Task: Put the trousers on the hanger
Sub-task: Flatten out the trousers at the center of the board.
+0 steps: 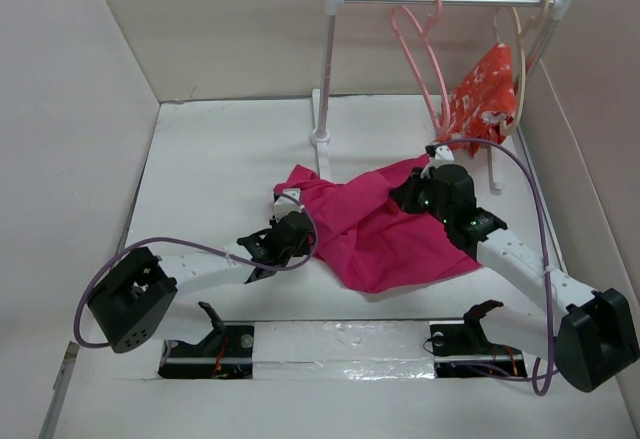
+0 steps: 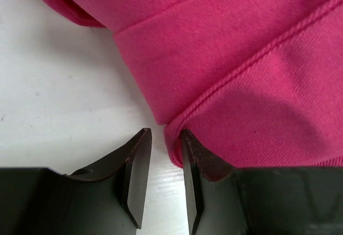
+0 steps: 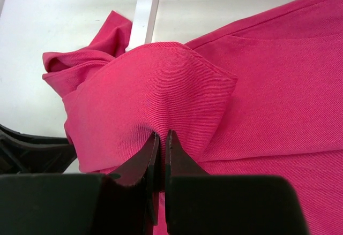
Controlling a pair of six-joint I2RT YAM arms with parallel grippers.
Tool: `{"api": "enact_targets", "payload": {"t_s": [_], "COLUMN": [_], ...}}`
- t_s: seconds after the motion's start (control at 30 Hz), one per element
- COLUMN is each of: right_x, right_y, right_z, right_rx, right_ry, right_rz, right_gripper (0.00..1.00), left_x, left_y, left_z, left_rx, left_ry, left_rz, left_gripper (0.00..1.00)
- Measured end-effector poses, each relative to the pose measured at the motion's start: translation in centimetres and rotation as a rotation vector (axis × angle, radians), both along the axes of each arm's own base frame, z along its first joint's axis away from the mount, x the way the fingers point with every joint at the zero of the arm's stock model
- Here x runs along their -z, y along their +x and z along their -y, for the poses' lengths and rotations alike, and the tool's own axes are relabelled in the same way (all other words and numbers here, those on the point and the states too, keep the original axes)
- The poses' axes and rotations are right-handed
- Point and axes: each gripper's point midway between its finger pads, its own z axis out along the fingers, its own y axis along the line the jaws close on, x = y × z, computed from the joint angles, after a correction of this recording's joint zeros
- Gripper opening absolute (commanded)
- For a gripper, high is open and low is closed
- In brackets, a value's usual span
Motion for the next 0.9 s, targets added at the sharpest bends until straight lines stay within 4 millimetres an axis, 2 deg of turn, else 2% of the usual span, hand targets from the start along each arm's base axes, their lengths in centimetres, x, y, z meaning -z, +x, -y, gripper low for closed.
{"api": "enact_targets", "payload": {"t_s": [0.07, 0.17, 0.27, 0.3, 0.33, 0.5, 0.6, 0.63, 0.7, 0.8, 0.83, 0.9], "right_x": [0.0, 0.0, 0.0, 0.0, 0.0, 0.0, -0.1, -0.2, -0.7, -2.0, -2.7, -4.5], "right_y": [0.0, 0.1, 0.0, 0.0, 0.0, -0.1, -0.2, -0.3, -0.7, -1.9, -2.5, -3.9], "right_z": [0.1, 0.1, 0.1, 0.1, 0.0, -0.2, -0.3, -0.3, -0.4, -1.1, -1.6, -3.5], "right_rx": [0.001, -0.001, -0.004, -0.005, -0.007, -0.019, -0.027, -0.029, -0.039, -0.073, -0.095, -0.169], "right_ry": [0.0, 0.001, 0.003, 0.003, 0.004, 0.009, 0.012, 0.012, 0.015, 0.026, 0.035, 0.066], "right_rz": [0.0, -0.001, -0.001, -0.001, -0.001, -0.004, -0.004, -0.001, 0.011, 0.04, 0.055, 0.089], "right_gripper": [0.0, 0.0, 0.0, 0.0, 0.0, 0.0, 0.0, 0.0, 0.0, 0.0, 0.0, 0.0], "left_x": [-0.1, -0.5, -0.9, -1.0, -1.1, -1.0, -2.5, -3.7, -7.7, -17.1, -20.4, -25.7], "left_y": [0.4, 1.0, 1.6, 1.8, 2.1, 2.7, 2.5, 2.6, 3.0, 4.0, 4.1, 4.0], "left_z": [-0.1, -0.2, -0.1, 0.0, 0.0, -0.2, -1.3, -1.7, -2.6, -4.5, -5.3, -7.2], "left_rx": [-0.019, -0.041, -0.056, -0.057, -0.059, -0.076, -0.1, -0.113, -0.154, -0.241, -0.267, -0.309], "left_ry": [0.009, 0.004, -0.011, -0.016, -0.02, -0.013, 0.015, 0.019, 0.002, -0.099, -0.146, -0.209], "left_rz": [0.016, 0.042, 0.071, 0.078, 0.084, 0.098, 0.109, 0.121, 0.173, 0.313, 0.365, 0.444], "left_gripper": [0.23, 0.09, 0.08, 0.06, 0.0, 0.0, 0.0, 0.0, 0.0, 0.0, 0.0, 0.0]}}
